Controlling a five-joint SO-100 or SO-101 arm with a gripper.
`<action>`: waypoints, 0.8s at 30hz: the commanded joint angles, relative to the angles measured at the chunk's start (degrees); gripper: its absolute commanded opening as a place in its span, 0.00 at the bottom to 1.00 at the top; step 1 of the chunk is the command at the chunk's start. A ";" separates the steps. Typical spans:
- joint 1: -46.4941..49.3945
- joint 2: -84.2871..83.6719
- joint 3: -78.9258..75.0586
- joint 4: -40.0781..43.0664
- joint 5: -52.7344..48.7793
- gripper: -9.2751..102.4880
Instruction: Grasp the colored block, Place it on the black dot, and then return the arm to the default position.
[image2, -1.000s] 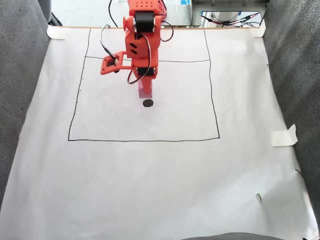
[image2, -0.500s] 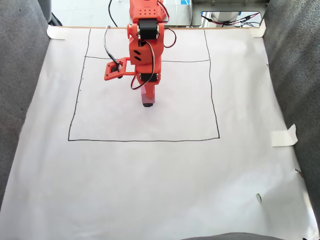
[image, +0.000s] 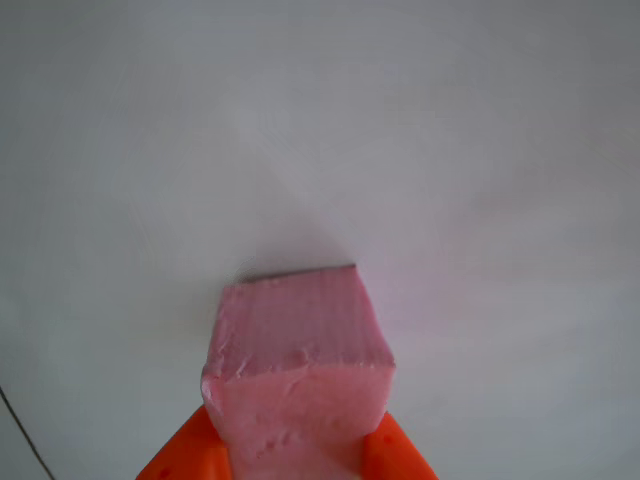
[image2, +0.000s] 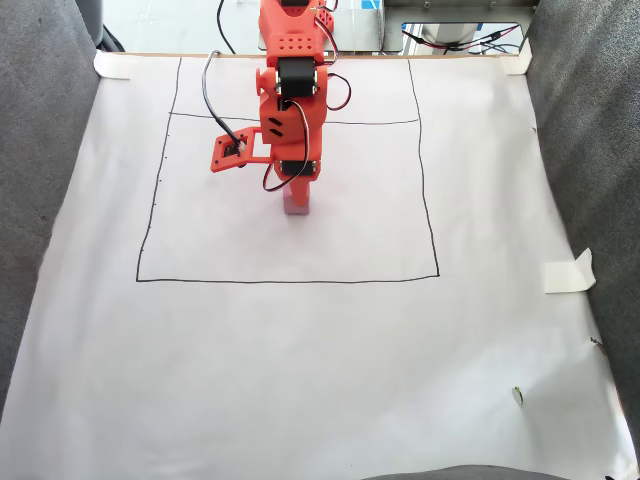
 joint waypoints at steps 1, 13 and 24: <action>0.79 0.18 -2.99 -0.70 -0.44 0.11; 0.18 -0.53 -3.16 -0.62 -1.67 0.11; -0.44 2.11 -1.23 1.23 -1.41 0.18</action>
